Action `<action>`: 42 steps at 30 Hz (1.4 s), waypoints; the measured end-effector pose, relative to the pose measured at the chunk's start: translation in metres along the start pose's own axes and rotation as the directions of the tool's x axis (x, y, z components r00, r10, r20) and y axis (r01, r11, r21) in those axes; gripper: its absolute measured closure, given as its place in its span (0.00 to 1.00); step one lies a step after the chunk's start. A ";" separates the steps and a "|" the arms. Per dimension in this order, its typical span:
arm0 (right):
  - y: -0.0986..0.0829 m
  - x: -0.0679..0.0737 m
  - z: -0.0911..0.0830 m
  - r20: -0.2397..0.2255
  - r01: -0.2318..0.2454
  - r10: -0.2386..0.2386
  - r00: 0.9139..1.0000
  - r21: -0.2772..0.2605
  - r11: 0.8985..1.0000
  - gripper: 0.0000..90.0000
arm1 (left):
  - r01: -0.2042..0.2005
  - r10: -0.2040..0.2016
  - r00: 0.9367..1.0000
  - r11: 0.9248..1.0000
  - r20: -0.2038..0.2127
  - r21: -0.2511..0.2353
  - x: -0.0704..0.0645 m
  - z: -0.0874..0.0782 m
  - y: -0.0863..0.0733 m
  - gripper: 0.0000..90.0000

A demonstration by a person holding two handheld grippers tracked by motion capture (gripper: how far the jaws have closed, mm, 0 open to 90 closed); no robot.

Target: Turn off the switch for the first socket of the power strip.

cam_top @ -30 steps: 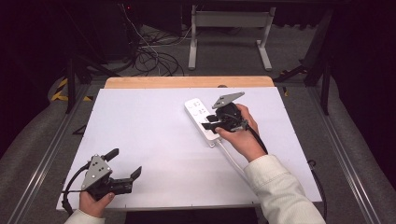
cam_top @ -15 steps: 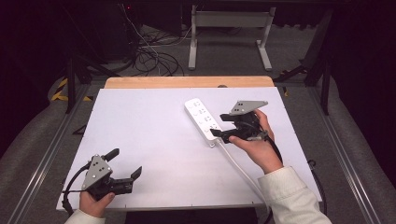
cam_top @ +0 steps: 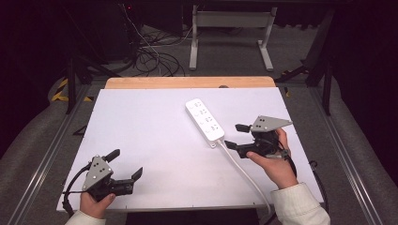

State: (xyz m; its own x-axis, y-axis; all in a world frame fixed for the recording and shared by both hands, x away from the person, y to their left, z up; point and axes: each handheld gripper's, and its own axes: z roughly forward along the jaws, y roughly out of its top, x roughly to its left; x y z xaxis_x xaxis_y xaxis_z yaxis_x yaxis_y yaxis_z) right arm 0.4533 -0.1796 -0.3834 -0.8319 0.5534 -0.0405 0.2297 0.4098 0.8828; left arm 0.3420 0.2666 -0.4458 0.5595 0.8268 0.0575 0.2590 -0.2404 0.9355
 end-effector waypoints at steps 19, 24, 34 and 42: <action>-0.065 -0.002 -0.031 0.023 -0.048 0.049 0.999 -0.067 0.997 0.30 | -0.001 0.001 1.000 1.000 -0.004 -0.004 0.000 0.000 0.000 0.05; -0.082 -0.001 -0.034 0.031 -0.061 0.063 0.998 -0.064 0.996 0.29 | -0.001 0.001 1.000 1.000 -0.011 -0.004 0.000 -0.001 0.000 0.05; -0.114 0.002 -0.032 0.062 -0.087 0.086 0.994 0.021 0.996 0.29 | -0.043 0.043 0.999 0.999 -0.020 0.002 -0.002 -0.002 0.000 0.05; -0.124 0.004 -0.035 0.045 -0.133 0.131 0.990 0.051 0.990 0.33 | -0.007 0.007 1.000 1.000 0.011 0.014 0.001 0.000 0.001 0.05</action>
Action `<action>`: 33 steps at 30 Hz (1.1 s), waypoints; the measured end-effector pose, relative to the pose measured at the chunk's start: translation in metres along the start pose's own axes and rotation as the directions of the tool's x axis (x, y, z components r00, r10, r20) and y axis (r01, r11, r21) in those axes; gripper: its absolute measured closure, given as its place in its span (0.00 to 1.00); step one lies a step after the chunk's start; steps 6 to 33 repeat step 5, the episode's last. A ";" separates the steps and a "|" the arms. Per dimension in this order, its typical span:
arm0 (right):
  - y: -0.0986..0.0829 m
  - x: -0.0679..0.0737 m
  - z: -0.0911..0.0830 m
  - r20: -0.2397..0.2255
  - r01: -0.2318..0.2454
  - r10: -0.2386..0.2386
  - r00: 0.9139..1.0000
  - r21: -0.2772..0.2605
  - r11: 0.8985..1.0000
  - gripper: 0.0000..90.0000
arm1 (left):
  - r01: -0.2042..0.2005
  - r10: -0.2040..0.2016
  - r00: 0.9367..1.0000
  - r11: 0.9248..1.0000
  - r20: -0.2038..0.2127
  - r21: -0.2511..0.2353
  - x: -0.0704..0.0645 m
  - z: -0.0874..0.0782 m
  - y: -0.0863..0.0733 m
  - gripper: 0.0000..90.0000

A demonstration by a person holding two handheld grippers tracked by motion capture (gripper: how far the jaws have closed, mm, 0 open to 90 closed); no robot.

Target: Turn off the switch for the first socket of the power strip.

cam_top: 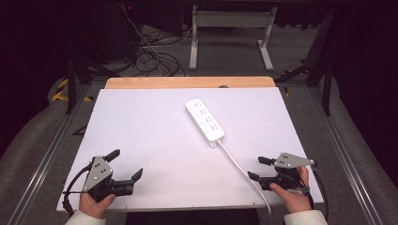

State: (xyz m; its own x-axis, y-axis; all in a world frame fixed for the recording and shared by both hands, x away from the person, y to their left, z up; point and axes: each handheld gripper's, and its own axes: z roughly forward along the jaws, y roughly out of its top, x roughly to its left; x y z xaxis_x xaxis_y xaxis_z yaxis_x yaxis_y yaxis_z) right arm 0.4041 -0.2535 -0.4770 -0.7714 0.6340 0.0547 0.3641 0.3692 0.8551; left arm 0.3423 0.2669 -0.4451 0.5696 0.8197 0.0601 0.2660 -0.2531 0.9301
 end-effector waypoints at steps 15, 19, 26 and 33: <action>0.002 0.001 -0.001 -0.003 0.007 -0.007 1.000 -0.010 1.000 0.34 | -0.007 0.007 1.000 1.000 0.008 0.012 0.001 0.000 0.000 0.05; 0.002 0.001 -0.001 -0.003 0.007 -0.007 1.000 -0.010 1.000 0.34 | -0.007 0.007 1.000 1.000 0.008 0.012 0.001 0.000 0.000 0.05; 0.002 0.001 -0.001 -0.003 0.007 -0.007 1.000 -0.010 1.000 0.34 | -0.007 0.007 1.000 1.000 0.008 0.012 0.001 0.000 0.000 0.05; 0.002 0.001 -0.001 -0.003 0.007 -0.007 1.000 -0.010 1.000 0.34 | -0.007 0.007 1.000 1.000 0.008 0.012 0.001 0.000 0.000 0.05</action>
